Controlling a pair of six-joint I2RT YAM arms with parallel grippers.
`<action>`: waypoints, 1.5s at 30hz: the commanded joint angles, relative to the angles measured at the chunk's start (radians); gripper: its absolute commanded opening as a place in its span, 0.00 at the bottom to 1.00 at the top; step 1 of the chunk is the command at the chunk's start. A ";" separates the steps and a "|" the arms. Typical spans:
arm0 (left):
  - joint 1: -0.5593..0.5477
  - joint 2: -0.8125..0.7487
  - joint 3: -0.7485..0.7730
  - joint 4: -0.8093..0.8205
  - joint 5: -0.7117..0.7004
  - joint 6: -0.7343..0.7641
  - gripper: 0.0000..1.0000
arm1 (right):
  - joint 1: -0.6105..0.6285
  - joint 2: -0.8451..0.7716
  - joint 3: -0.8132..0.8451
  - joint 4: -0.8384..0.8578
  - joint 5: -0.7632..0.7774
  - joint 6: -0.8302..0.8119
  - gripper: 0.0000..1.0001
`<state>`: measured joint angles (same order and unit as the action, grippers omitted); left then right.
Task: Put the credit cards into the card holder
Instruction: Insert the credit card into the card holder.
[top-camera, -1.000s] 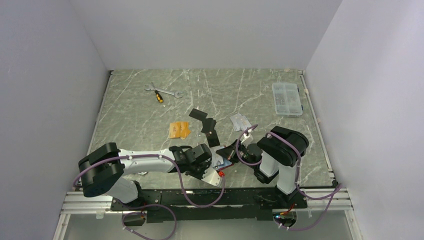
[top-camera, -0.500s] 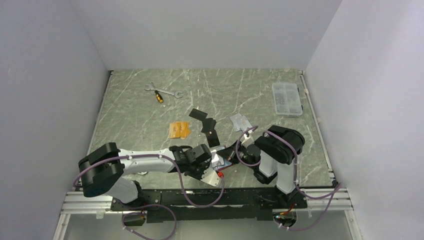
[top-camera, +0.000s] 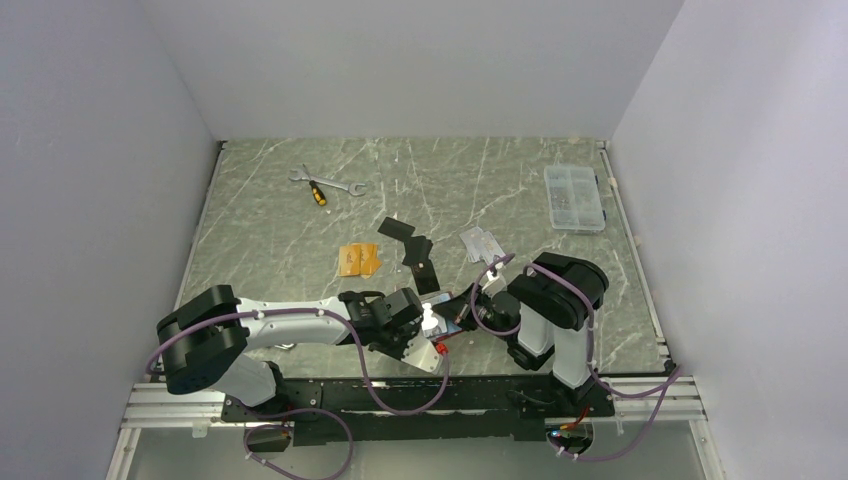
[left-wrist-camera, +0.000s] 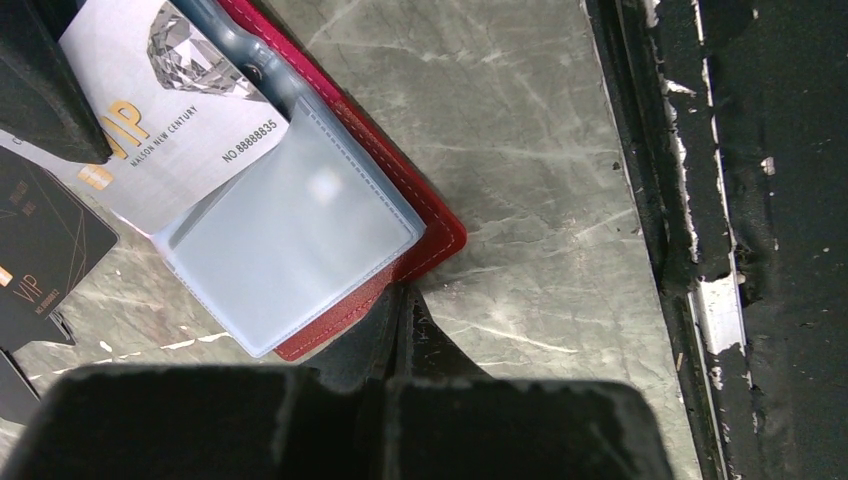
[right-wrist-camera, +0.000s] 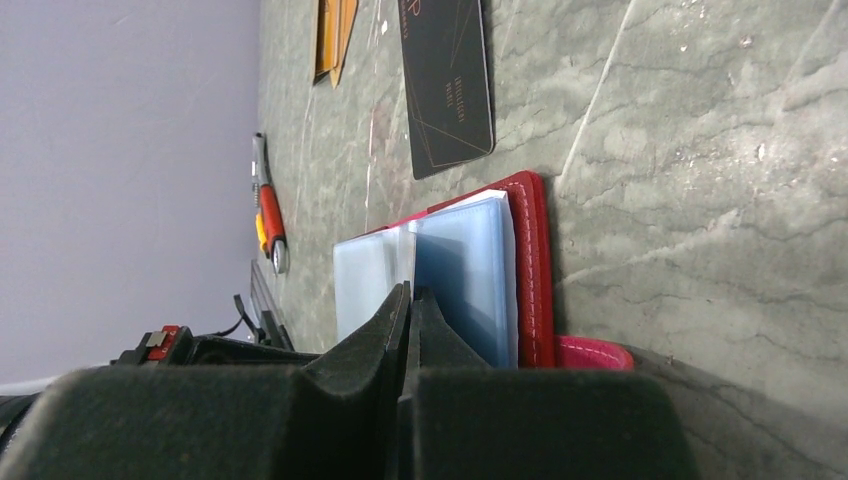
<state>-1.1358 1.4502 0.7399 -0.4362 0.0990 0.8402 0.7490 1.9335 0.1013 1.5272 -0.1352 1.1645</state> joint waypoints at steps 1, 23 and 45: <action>-0.004 -0.004 0.034 -0.006 -0.009 -0.013 0.00 | 0.016 0.023 -0.029 0.185 -0.006 -0.013 0.00; -0.005 -0.005 0.040 -0.007 -0.018 -0.010 0.00 | 0.015 0.010 0.028 0.072 -0.098 -0.029 0.00; -0.005 -0.006 0.034 -0.003 -0.010 -0.010 0.00 | 0.010 0.027 0.120 -0.055 -0.166 -0.048 0.00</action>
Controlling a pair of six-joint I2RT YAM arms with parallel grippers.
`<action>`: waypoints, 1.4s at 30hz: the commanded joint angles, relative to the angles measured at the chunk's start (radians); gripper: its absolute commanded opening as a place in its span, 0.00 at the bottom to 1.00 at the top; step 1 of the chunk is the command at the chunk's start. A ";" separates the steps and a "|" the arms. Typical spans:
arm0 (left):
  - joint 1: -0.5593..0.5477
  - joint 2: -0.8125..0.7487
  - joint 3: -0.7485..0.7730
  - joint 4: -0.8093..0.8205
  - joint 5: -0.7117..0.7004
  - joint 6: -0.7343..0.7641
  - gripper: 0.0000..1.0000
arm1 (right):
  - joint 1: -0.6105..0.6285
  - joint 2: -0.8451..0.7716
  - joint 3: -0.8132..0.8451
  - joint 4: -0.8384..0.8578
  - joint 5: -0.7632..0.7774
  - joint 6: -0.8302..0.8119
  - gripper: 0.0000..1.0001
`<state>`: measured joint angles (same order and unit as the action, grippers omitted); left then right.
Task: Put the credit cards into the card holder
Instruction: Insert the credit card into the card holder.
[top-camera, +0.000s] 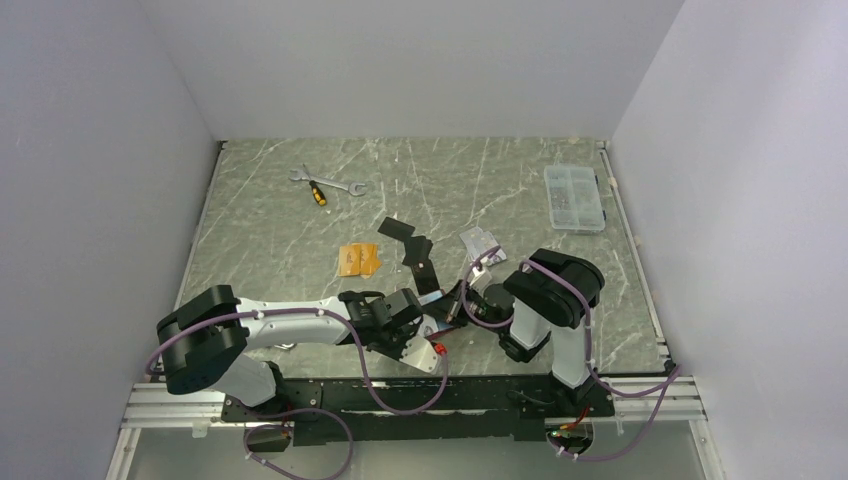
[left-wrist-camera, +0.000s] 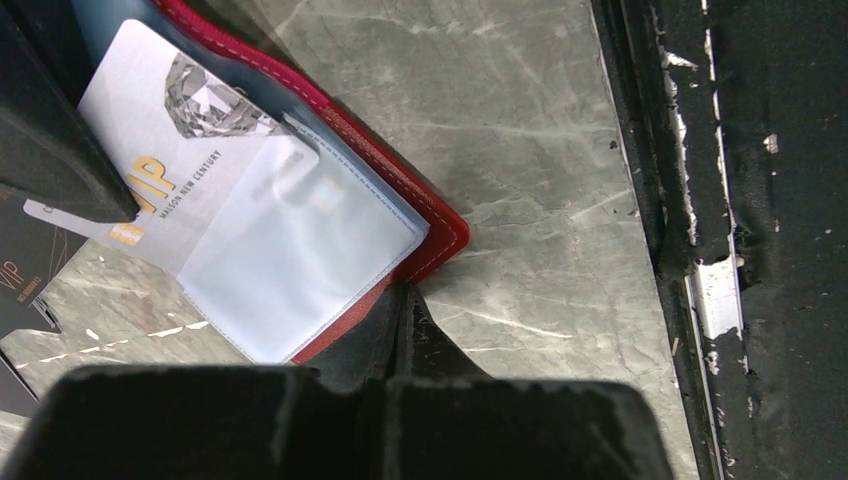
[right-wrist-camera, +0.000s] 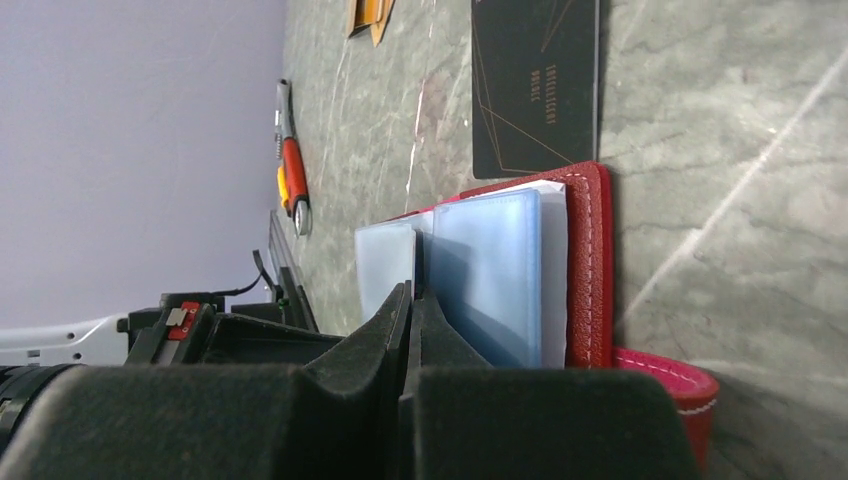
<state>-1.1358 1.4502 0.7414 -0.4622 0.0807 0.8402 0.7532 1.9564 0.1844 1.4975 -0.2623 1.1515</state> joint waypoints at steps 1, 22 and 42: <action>-0.005 -0.008 0.031 0.022 0.008 -0.009 0.00 | 0.006 -0.001 0.042 -0.039 -0.040 -0.039 0.00; 0.003 -0.035 0.014 0.037 -0.012 -0.006 0.00 | 0.011 -0.373 0.078 -0.668 0.111 -0.230 0.43; 0.151 -0.013 0.039 0.060 0.003 -0.004 0.00 | 0.121 -0.397 0.216 -0.978 0.235 -0.329 0.42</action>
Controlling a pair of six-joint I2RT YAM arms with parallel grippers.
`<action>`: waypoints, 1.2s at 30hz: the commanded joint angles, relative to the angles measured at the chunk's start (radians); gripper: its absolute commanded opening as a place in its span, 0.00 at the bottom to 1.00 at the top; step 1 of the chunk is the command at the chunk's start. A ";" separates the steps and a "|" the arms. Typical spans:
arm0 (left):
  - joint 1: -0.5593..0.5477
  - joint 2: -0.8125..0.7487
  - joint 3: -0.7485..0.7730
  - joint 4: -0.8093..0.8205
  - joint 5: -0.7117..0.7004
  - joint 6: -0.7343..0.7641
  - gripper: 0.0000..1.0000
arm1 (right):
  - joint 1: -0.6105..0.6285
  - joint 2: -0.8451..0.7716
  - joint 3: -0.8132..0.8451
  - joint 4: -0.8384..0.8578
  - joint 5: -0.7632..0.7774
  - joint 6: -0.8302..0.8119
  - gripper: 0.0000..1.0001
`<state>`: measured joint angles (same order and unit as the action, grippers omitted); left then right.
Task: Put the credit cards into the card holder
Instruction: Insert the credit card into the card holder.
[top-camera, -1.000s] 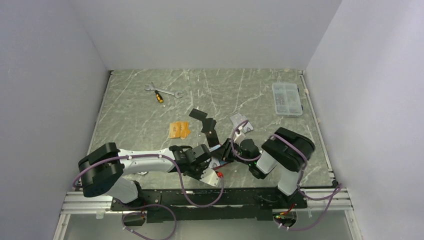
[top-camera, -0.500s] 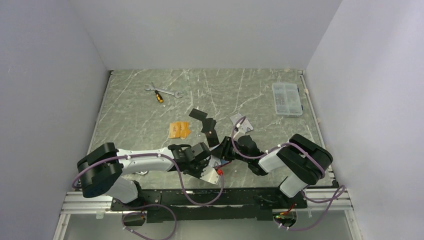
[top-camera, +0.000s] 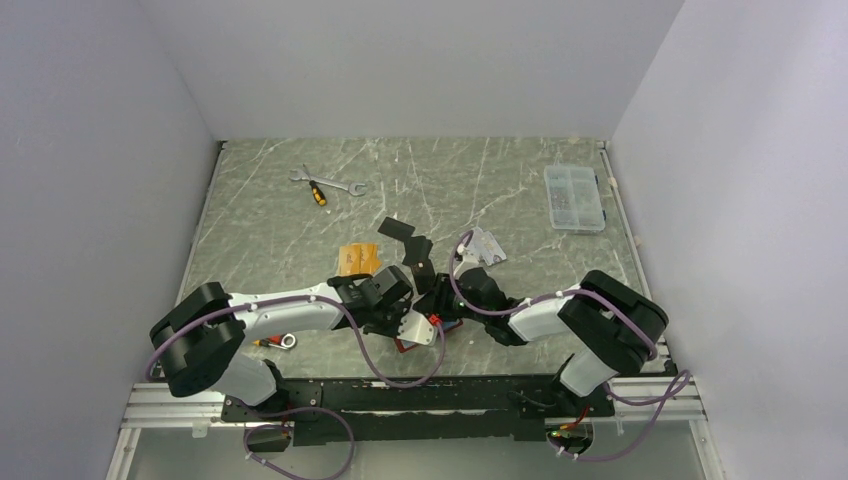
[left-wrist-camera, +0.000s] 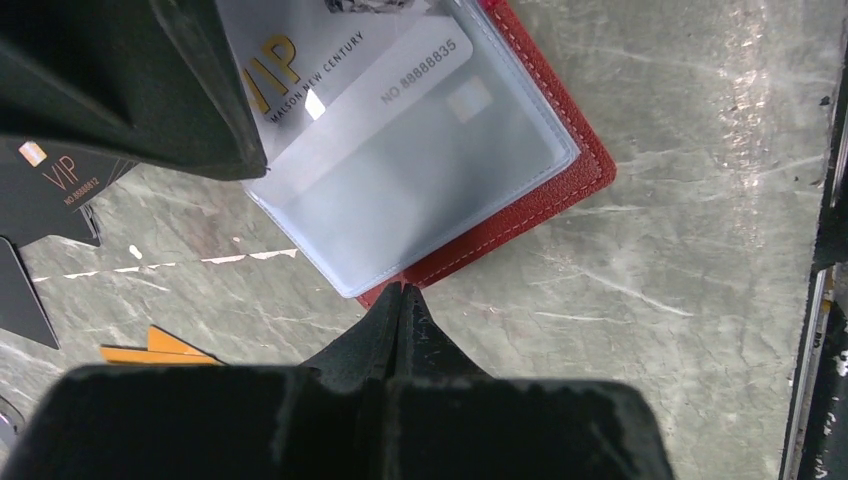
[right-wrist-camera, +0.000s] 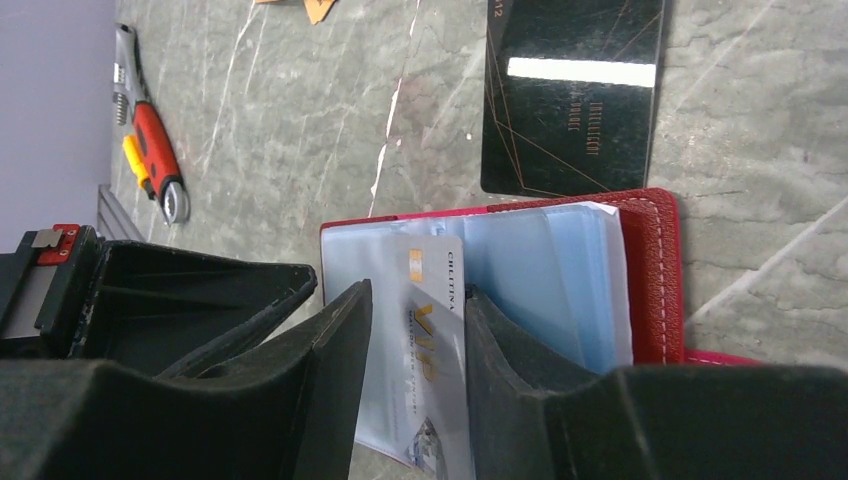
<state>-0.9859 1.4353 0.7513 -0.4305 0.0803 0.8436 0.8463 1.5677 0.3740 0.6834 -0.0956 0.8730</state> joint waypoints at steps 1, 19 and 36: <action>0.001 0.002 0.029 0.031 0.008 -0.009 0.00 | 0.036 -0.010 0.034 -0.175 0.074 -0.052 0.43; 0.021 -0.094 0.026 -0.036 0.065 -0.046 0.00 | 0.141 -0.081 0.122 -0.453 0.253 -0.048 0.77; 0.388 -0.310 0.056 -0.190 0.290 -0.107 0.00 | 0.233 -0.032 0.230 -0.647 0.413 -0.050 1.00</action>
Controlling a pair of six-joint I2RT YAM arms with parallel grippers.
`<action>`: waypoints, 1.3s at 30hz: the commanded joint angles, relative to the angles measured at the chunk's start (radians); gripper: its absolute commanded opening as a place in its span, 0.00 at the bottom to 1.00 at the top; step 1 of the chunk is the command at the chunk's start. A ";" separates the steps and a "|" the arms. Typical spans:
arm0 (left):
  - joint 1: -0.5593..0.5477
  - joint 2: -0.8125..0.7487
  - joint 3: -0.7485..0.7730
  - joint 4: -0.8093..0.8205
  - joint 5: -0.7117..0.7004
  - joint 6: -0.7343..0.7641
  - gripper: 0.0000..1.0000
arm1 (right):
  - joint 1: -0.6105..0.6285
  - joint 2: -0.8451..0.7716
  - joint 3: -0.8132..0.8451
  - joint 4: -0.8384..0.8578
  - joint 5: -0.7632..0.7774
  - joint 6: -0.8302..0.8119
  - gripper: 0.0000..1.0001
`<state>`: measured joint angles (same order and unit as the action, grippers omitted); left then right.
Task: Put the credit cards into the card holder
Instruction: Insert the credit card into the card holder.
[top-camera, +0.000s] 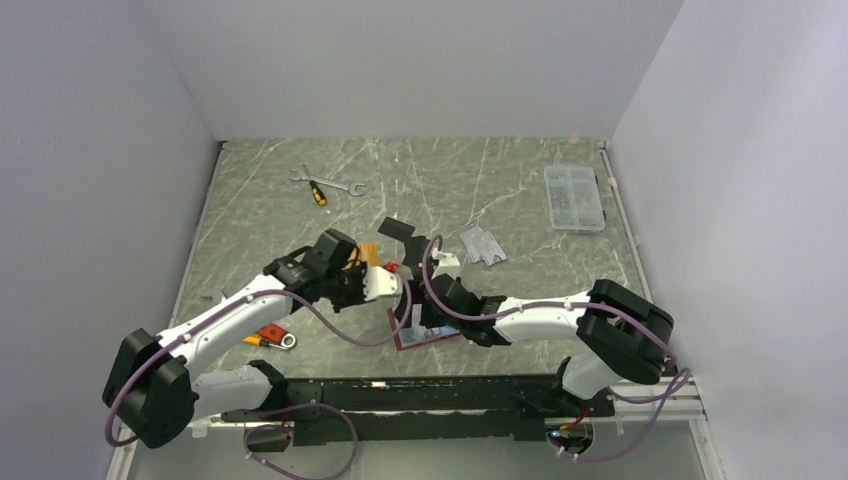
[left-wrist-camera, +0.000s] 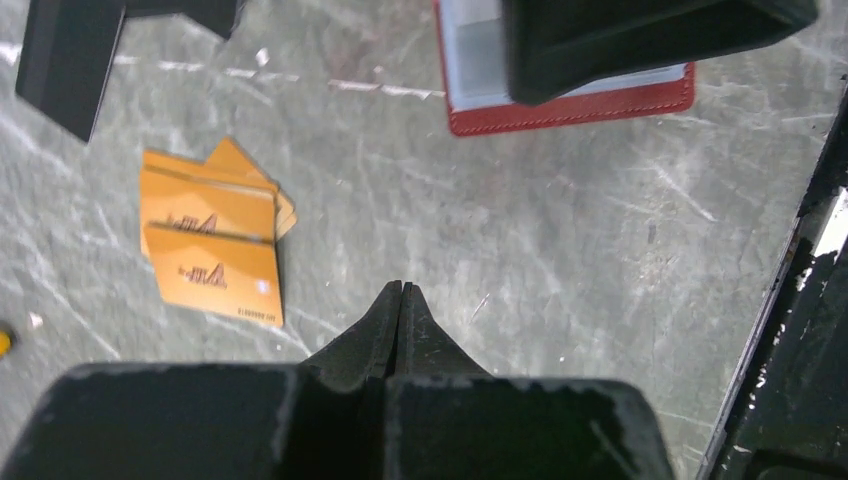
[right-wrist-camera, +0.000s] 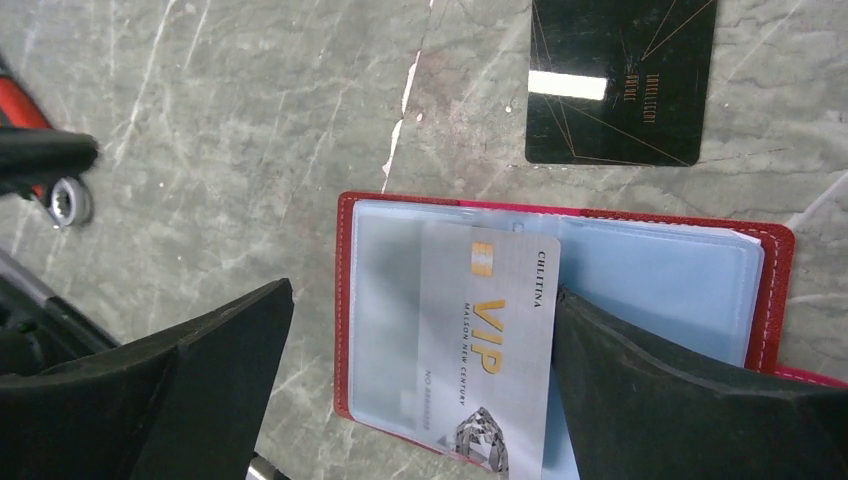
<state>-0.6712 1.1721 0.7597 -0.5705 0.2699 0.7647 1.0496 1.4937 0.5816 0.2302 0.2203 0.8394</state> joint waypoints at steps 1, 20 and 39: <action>0.090 -0.057 0.050 -0.054 0.102 -0.031 0.00 | 0.041 0.051 0.033 -0.204 0.109 -0.021 1.00; 0.138 -0.139 0.032 -0.123 0.086 -0.053 0.00 | 0.160 0.088 0.289 -0.503 0.263 -0.054 1.00; 0.152 -0.184 -0.001 -0.108 0.130 -0.034 0.00 | 0.146 0.054 0.324 -0.605 0.157 -0.012 1.00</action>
<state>-0.5247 1.0100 0.7723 -0.6971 0.3439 0.7177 1.1946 1.6024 0.9512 -0.3683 0.3832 0.7876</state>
